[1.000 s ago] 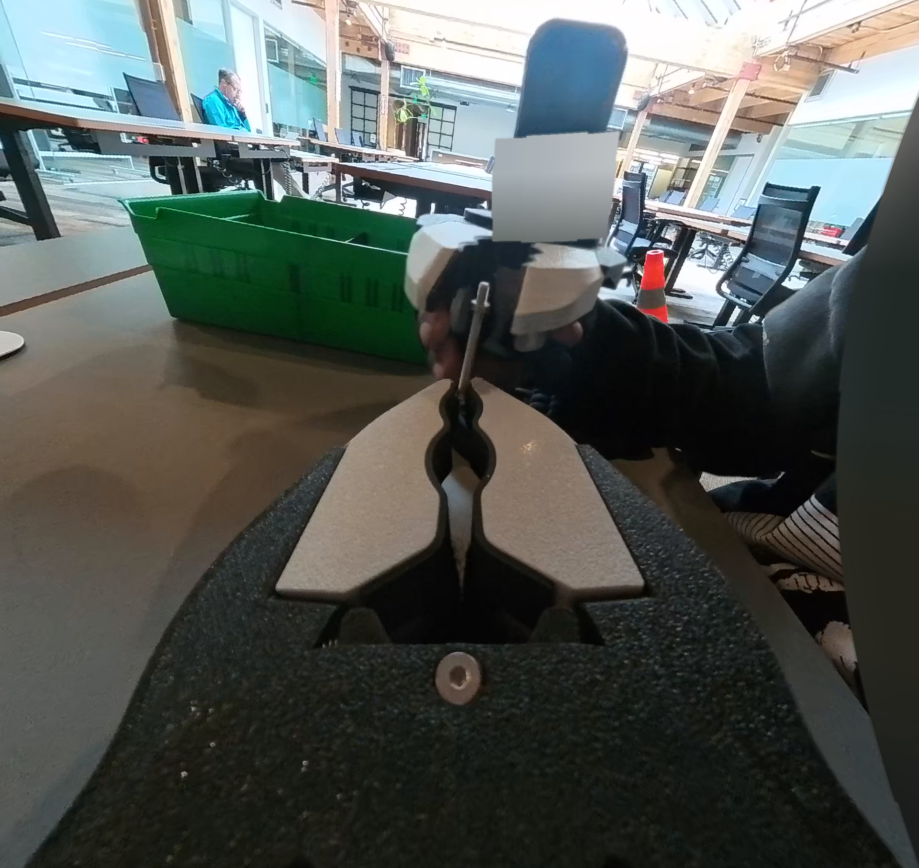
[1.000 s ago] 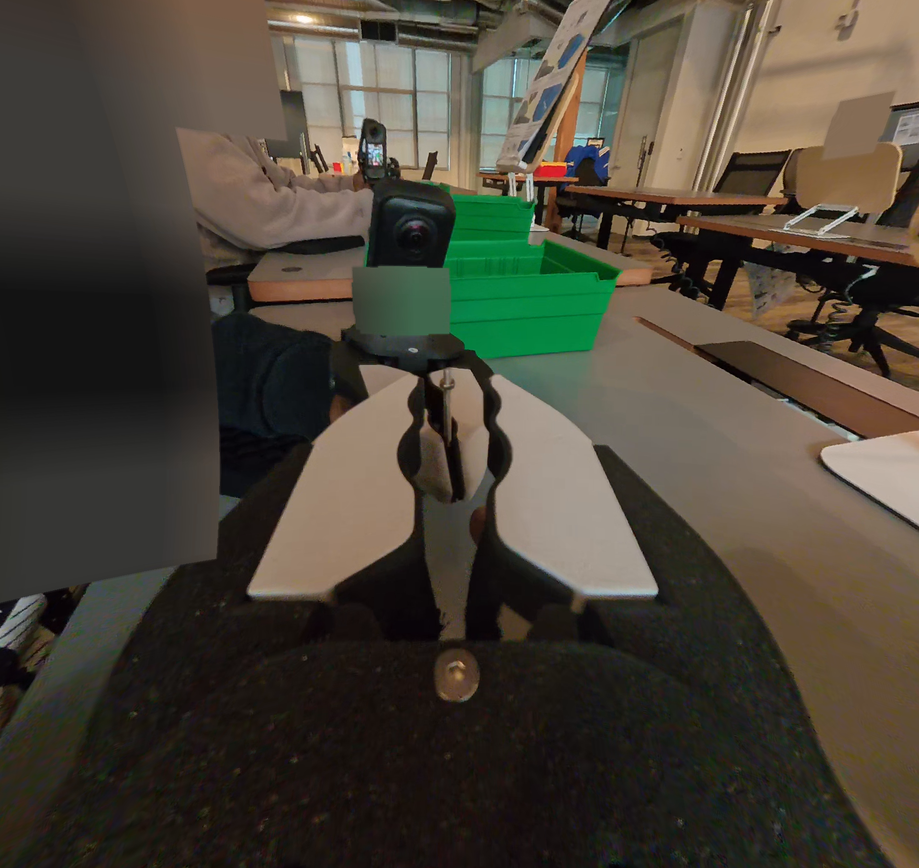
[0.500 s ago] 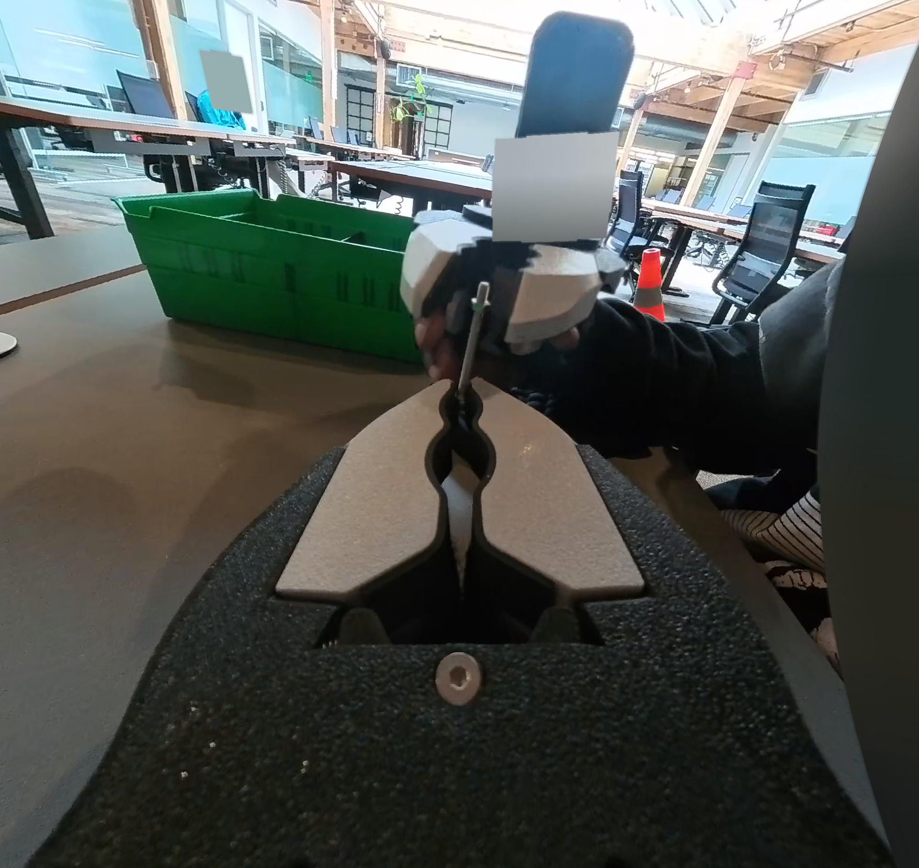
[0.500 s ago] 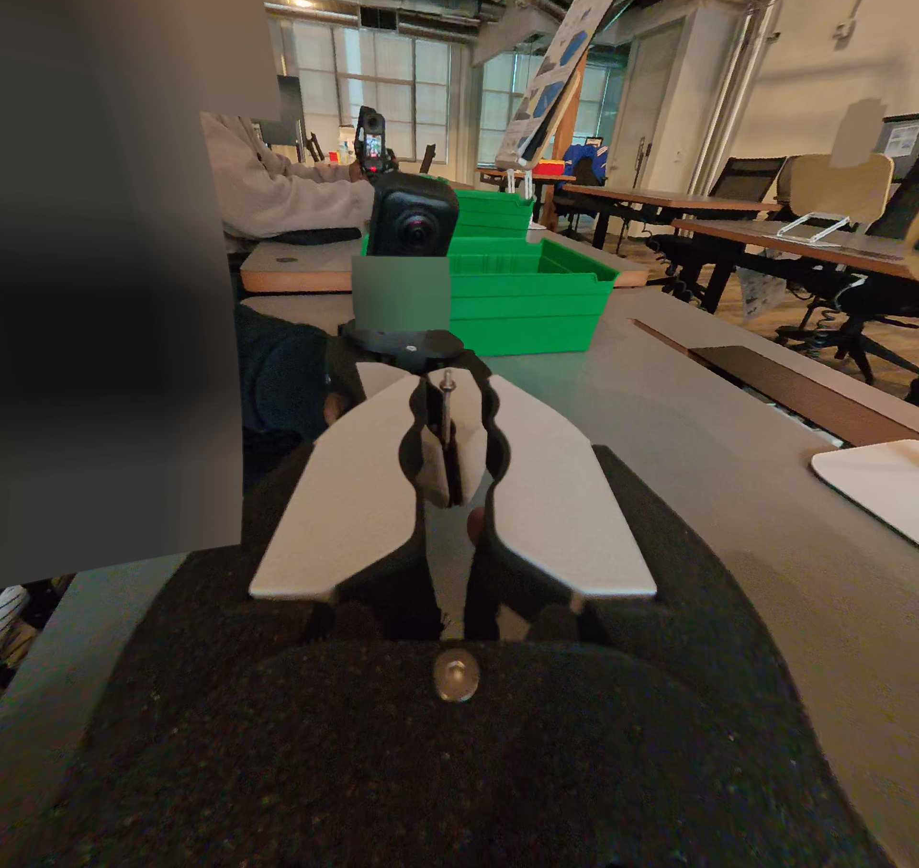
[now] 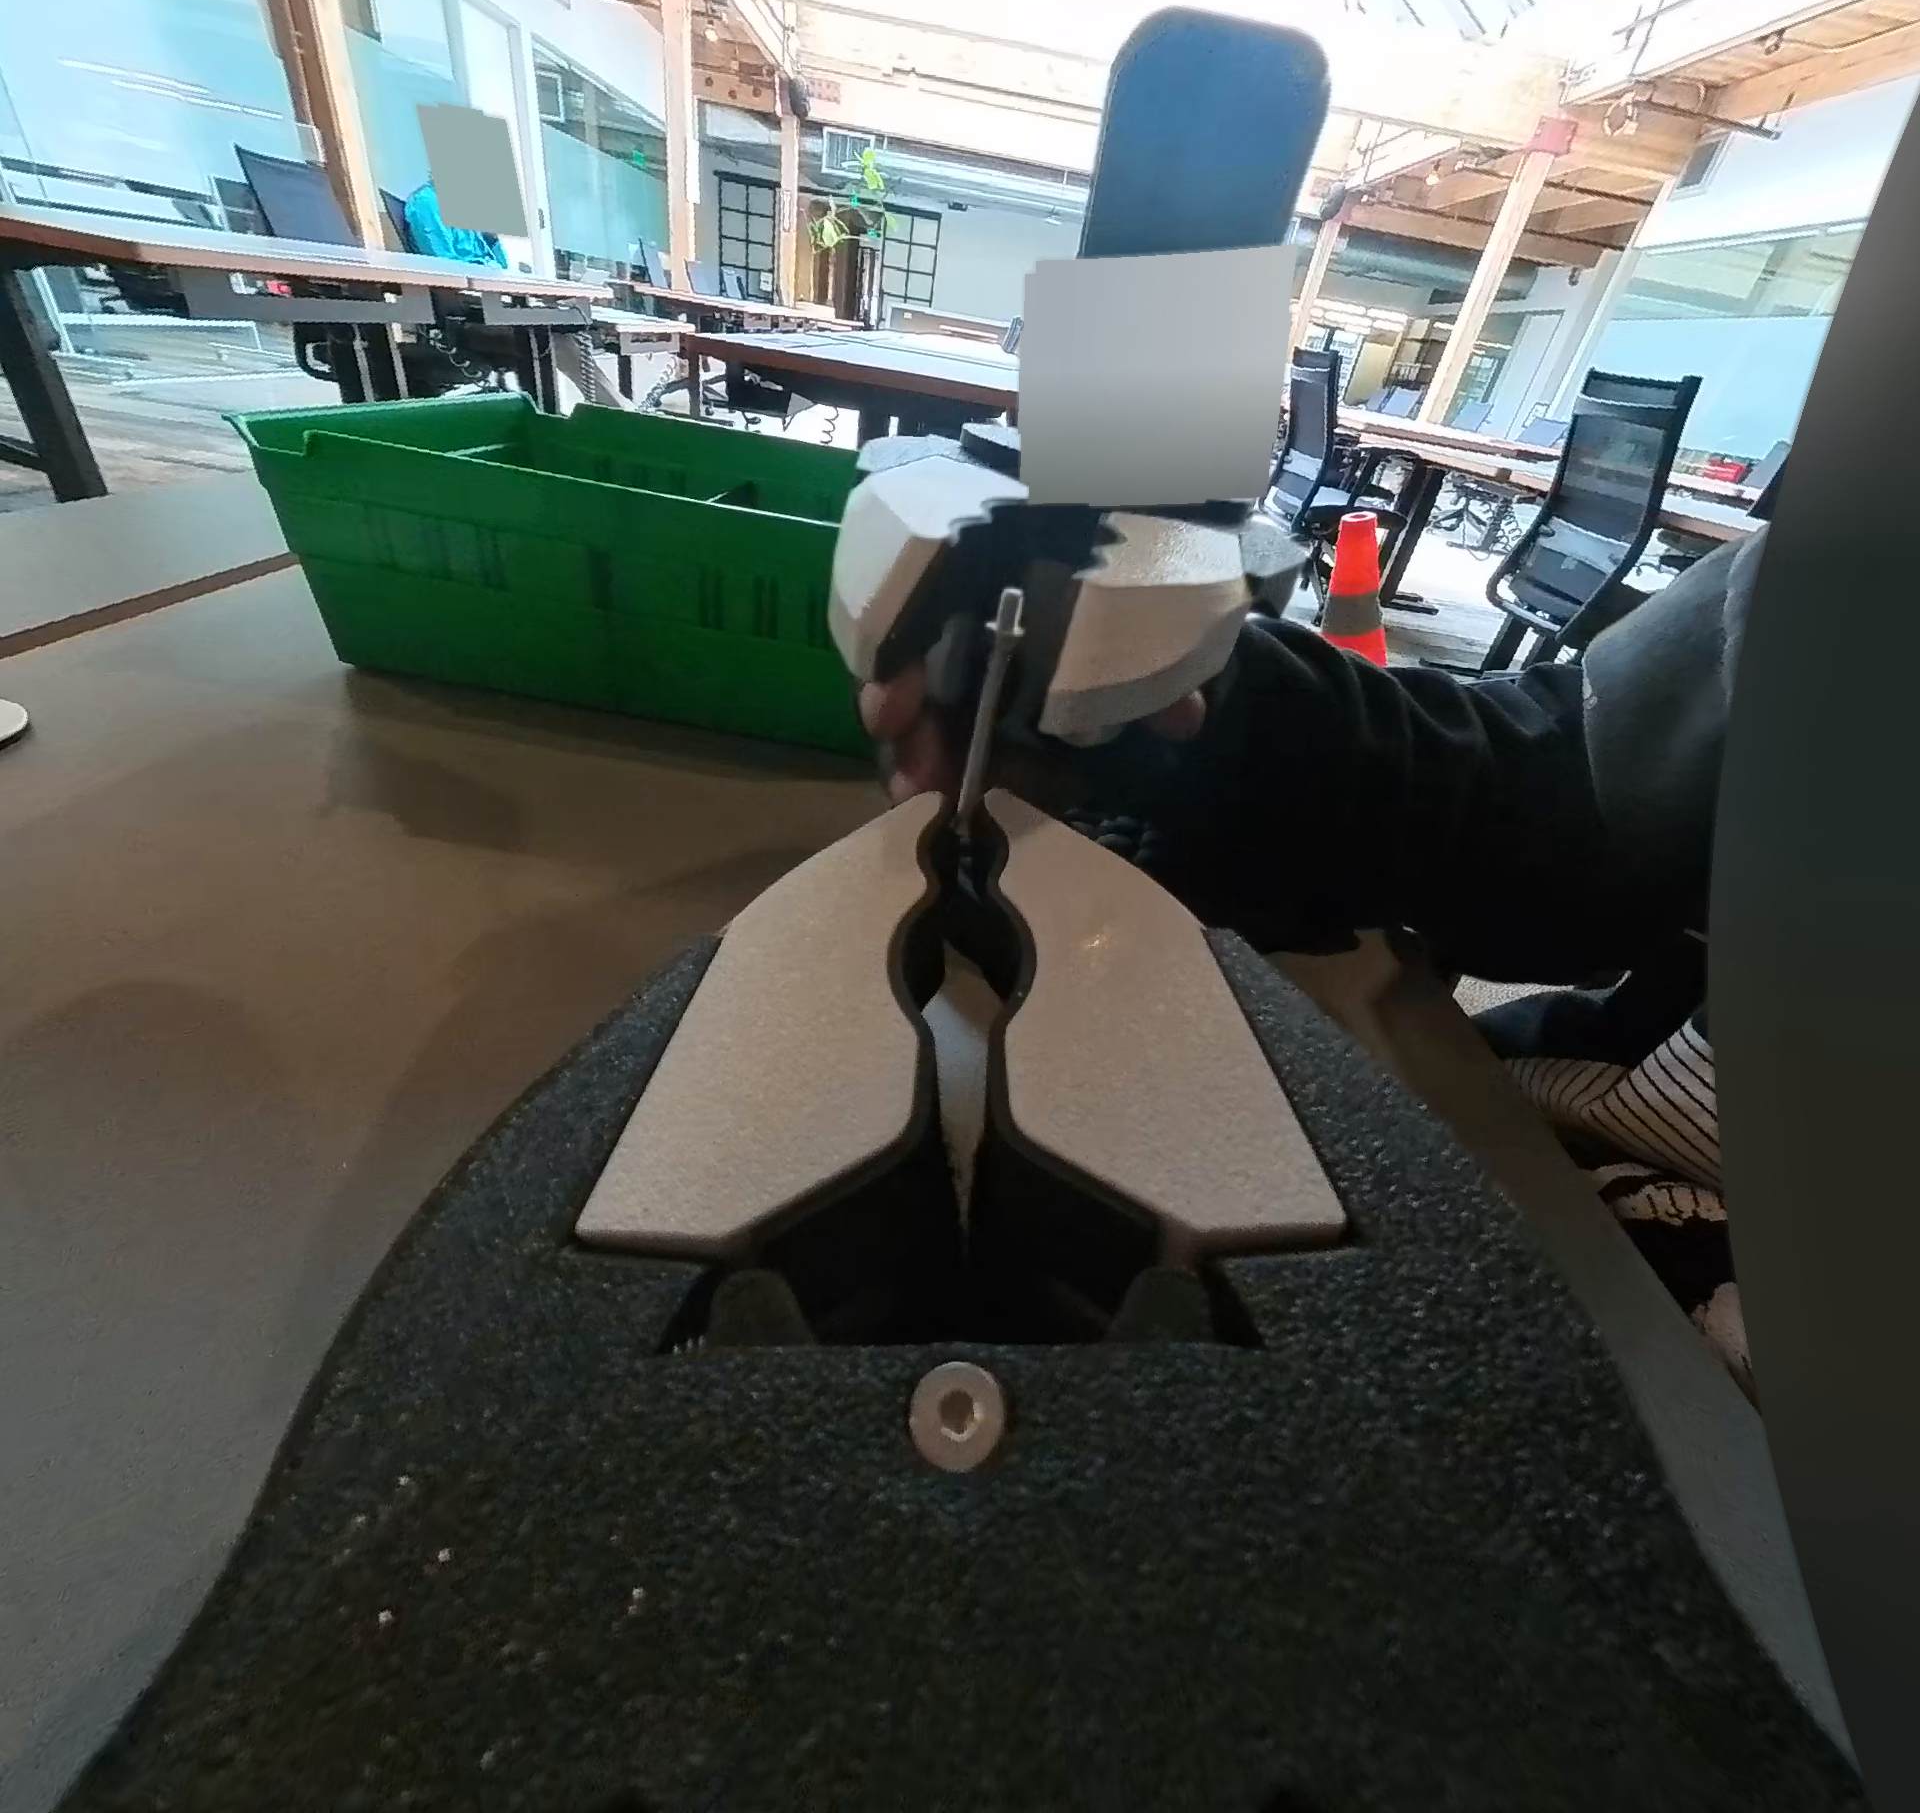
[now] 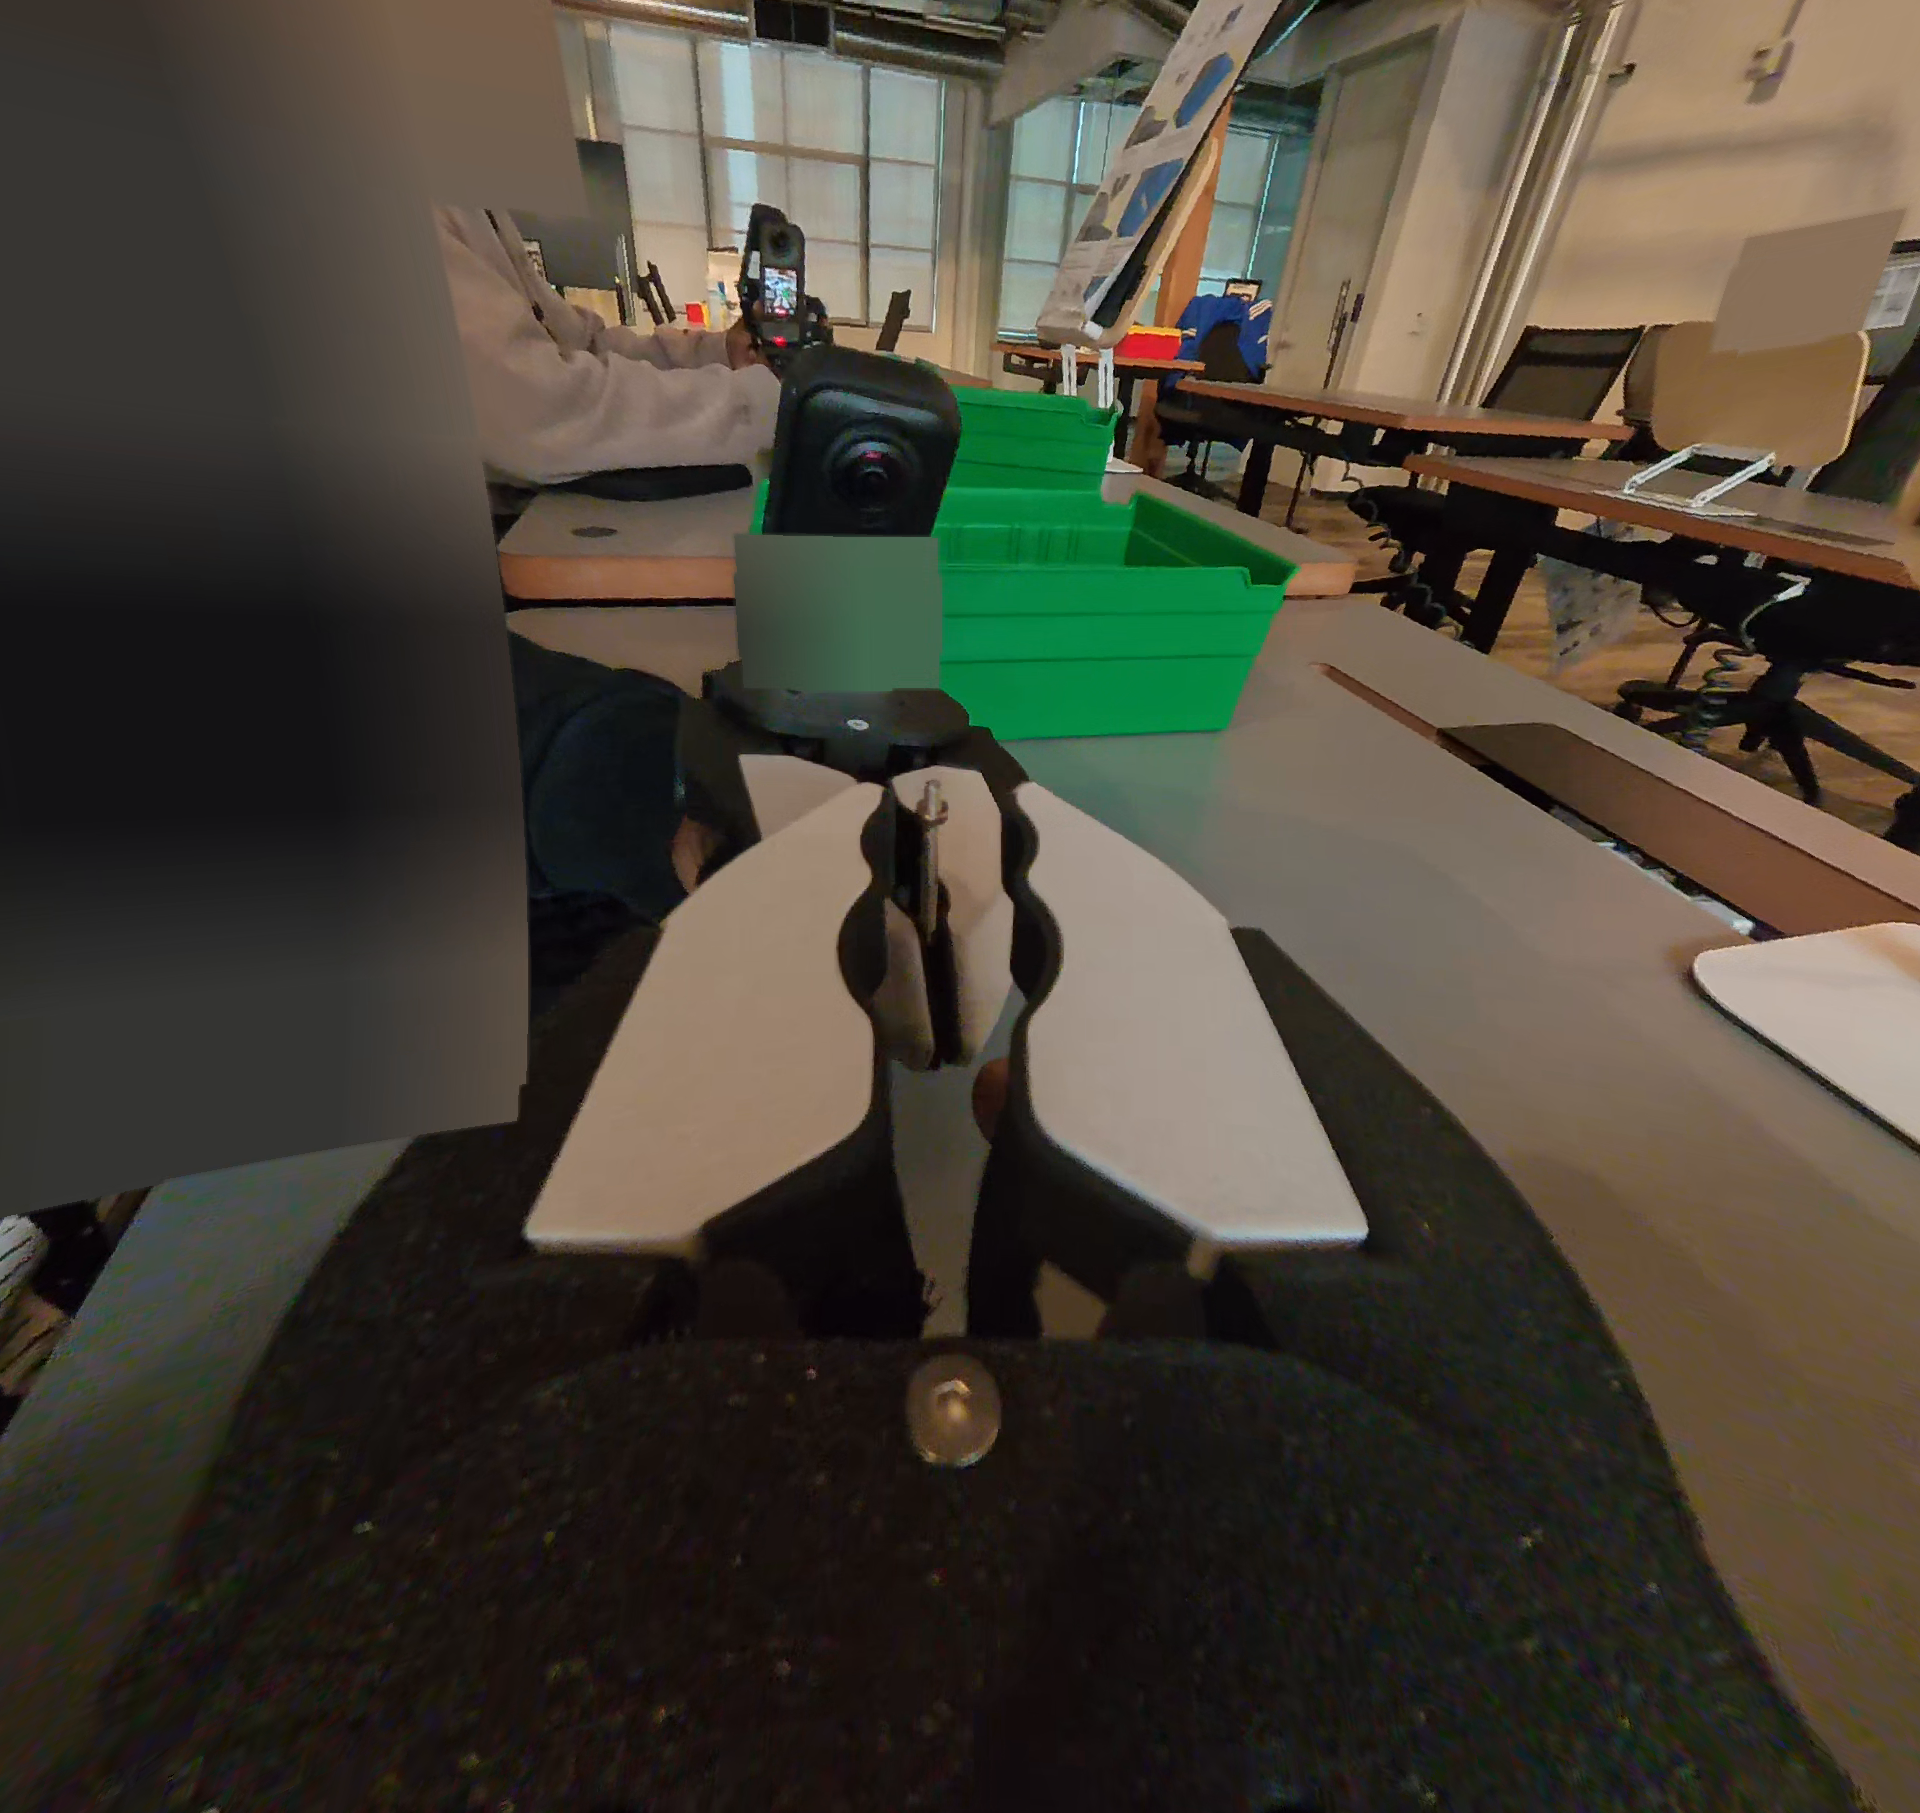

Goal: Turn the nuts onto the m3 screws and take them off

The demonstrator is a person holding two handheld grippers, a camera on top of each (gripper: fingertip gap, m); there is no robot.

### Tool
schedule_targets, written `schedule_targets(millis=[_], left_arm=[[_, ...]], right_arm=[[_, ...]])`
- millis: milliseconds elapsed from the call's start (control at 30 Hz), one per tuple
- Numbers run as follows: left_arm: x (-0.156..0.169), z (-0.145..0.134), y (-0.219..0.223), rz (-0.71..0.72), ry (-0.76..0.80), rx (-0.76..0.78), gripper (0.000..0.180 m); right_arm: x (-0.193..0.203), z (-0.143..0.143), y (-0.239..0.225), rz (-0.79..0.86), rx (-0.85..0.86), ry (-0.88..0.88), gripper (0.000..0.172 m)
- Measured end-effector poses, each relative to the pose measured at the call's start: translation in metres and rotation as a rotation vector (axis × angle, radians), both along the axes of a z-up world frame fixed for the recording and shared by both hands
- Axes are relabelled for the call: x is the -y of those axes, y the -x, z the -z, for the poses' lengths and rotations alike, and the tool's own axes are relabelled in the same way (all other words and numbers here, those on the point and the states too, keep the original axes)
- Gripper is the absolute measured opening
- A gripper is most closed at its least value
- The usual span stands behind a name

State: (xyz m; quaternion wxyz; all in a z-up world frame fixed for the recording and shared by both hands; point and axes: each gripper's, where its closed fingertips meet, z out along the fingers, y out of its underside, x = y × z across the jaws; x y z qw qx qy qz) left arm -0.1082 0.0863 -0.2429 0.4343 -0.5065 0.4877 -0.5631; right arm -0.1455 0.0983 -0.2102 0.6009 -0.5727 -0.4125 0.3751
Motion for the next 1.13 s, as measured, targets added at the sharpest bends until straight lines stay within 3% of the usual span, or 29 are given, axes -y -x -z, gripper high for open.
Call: schedule_targets(millis=[200, 1133], left_arm=[[-0.002, -0.001, 0.001, -0.008, 0.009, 0.008, 0.001], [-0.001, 0.0, 0.001, -0.004, 0.003, 0.004, 0.001]], right_arm=[[-0.001, -0.001, -0.013, 0.018, -0.027, 0.01, 0.012], [0.001, -0.003, -0.015, 0.001, -0.037, 0.009, 0.014]])
